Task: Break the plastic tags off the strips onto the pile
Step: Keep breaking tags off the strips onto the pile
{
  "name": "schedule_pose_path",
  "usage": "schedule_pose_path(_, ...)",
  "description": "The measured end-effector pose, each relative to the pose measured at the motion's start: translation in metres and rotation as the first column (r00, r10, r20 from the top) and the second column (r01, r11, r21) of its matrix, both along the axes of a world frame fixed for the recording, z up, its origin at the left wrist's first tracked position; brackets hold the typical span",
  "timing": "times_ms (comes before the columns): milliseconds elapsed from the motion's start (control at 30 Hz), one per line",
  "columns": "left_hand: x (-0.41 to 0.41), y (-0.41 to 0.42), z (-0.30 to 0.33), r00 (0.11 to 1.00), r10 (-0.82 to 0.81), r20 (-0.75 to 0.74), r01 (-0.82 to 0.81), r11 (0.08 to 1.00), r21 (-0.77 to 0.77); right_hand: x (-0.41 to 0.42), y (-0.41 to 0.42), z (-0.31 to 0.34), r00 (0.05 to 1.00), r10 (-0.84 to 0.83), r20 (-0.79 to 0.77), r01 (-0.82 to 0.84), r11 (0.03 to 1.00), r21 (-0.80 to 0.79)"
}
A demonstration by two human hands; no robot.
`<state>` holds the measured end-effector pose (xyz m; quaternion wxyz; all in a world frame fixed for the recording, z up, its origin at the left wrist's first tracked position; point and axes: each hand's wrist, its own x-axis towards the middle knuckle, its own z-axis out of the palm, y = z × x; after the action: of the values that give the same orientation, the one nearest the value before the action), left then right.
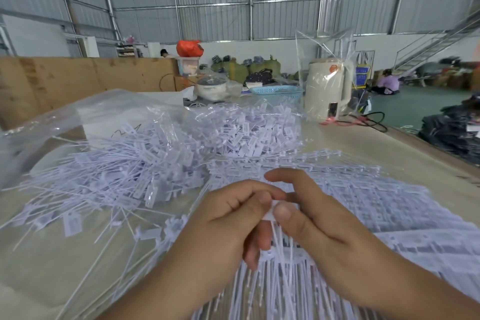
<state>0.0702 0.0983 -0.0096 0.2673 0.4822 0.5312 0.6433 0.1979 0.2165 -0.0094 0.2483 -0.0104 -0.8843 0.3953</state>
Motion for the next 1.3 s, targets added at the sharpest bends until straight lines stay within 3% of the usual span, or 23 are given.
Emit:
schedule_pose_path(133,-0.004,0.000,0.001,0.996,0.063,0.070,-0.065,0.997,0.029,0.006,0.009,0.006,0.999,0.024,0.027,-0.023,0.998,-0.064)
schedule_pose_path(300,-0.008,-0.002,-0.003,0.986,0.134,-0.101,-0.139,0.989,-0.045,0.007,0.013,0.009,0.989,0.117,0.094,-0.109,0.990,-0.087)
schedule_pose_path(400,-0.006,-0.001,-0.003,0.978,0.183,-0.097,-0.186,0.982,-0.018,0.005,0.010,0.007,0.996,0.061,0.060,-0.057,0.997,-0.058)
schedule_pose_path(500,0.001,0.004,-0.002,0.973,0.226,0.055,-0.229,0.972,0.057,0.000,0.000,0.004,0.989,-0.138,-0.049,0.141,0.989,0.047)
schedule_pose_path(600,-0.002,0.006,0.001,0.929,0.239,0.281,-0.276,0.956,0.099,-0.002,-0.003,0.009,0.918,-0.333,-0.215,0.305,0.940,-0.155)
schedule_pose_path(667,-0.013,-0.001,0.004,0.895,0.252,0.368,-0.296,0.953,0.068,0.005,0.004,0.017,0.877,-0.383,-0.292,0.342,0.922,-0.183)
schedule_pose_path(733,-0.019,-0.005,0.005,0.928,0.262,0.267,-0.276,0.961,0.018,0.012,0.009,0.019,0.920,-0.301,-0.253,0.281,0.953,-0.110)
schedule_pose_path(833,-0.011,-0.002,0.001,0.979,0.202,-0.010,-0.202,0.979,-0.029,0.010,0.005,0.008,0.996,-0.081,-0.027,0.082,0.996,0.033)
schedule_pose_path(933,0.001,0.002,-0.003,0.983,0.110,-0.146,-0.120,0.991,-0.056,0.004,0.002,0.001,0.997,-0.042,0.062,0.031,0.985,0.168)
schedule_pose_path(1100,0.003,-0.002,0.003,0.997,0.019,-0.075,-0.023,0.998,-0.050,0.001,0.007,-0.004,0.994,-0.075,0.081,0.058,0.980,0.193)
schedule_pose_path(1300,-0.002,0.000,0.000,0.985,0.109,-0.136,-0.120,0.990,-0.074,0.000,0.009,-0.005,0.993,-0.065,0.101,0.044,0.979,0.200)
